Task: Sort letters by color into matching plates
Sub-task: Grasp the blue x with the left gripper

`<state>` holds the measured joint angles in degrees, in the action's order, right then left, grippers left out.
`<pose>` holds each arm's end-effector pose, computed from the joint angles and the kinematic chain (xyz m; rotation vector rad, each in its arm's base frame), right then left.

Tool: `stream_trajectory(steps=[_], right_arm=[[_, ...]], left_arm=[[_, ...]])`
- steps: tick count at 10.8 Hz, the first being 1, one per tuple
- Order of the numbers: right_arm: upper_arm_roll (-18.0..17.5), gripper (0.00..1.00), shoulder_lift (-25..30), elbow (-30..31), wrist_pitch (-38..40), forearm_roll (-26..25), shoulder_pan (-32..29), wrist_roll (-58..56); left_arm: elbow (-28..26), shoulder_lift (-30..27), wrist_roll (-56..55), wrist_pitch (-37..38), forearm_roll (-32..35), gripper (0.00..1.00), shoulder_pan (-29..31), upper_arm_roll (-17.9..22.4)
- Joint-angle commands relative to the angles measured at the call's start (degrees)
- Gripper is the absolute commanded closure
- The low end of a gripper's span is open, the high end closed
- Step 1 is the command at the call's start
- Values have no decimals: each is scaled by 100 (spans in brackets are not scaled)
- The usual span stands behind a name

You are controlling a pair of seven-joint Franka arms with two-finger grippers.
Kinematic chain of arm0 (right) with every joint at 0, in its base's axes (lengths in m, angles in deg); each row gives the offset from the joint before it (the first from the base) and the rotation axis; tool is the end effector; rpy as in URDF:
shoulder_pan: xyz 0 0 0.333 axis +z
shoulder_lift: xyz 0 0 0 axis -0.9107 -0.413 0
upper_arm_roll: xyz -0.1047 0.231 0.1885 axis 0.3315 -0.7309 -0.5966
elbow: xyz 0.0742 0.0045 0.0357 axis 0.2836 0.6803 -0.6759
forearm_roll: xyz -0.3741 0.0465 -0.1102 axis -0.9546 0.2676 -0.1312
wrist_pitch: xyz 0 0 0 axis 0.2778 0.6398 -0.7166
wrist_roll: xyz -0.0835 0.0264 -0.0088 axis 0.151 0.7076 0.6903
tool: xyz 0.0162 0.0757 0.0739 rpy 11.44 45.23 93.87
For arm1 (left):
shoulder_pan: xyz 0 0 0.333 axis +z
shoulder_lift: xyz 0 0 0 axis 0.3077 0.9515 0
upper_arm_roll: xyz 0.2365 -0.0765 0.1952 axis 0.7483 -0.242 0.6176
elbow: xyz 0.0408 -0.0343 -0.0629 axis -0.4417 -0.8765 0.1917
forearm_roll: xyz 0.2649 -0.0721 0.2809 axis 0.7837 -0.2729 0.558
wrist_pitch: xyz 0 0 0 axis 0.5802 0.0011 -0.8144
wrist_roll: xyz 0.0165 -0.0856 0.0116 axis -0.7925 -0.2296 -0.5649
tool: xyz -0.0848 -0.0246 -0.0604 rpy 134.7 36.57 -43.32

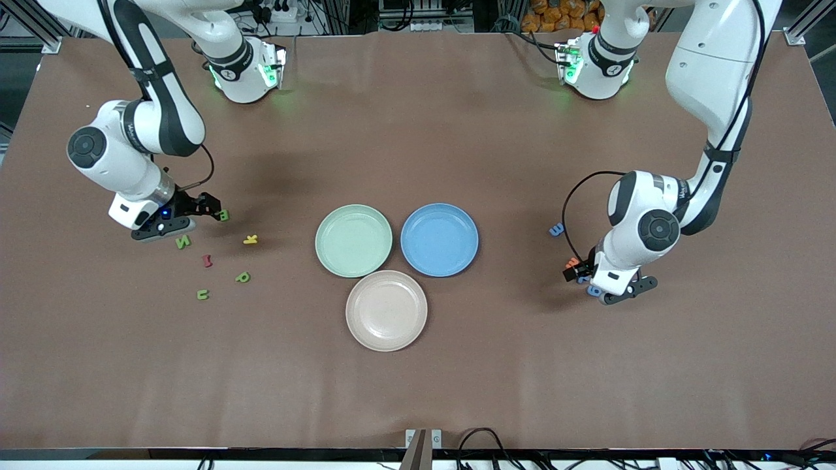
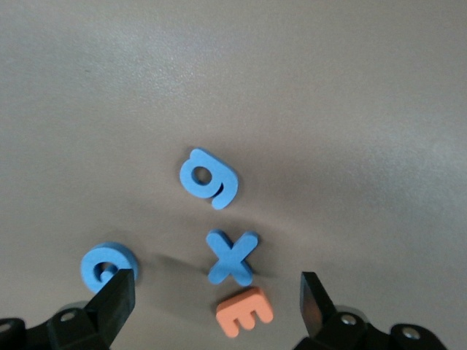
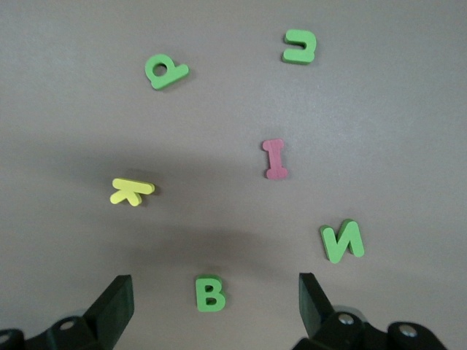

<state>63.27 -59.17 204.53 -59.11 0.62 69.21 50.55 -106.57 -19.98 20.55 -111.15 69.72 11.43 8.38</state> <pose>0.4853 -0.0209 0.2606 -3.0901 -0.4025 -0.0226 0.6047 -0.1290 0.1926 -3.0834 -0.5506 0.0631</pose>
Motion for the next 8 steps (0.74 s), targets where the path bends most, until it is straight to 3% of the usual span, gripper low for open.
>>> stream_trajectory(steps=[1, 8], right_arm=[[-19, 0, 114, 495, -613, -94, -115, -134], [-27, 0, -158, 716, -1107, -94, -159, -134]], left_arm=[[115, 213, -306, -264, 148, 0, -89, 125], [273, 425, -736, -309, 140, 0, -168, 160]])
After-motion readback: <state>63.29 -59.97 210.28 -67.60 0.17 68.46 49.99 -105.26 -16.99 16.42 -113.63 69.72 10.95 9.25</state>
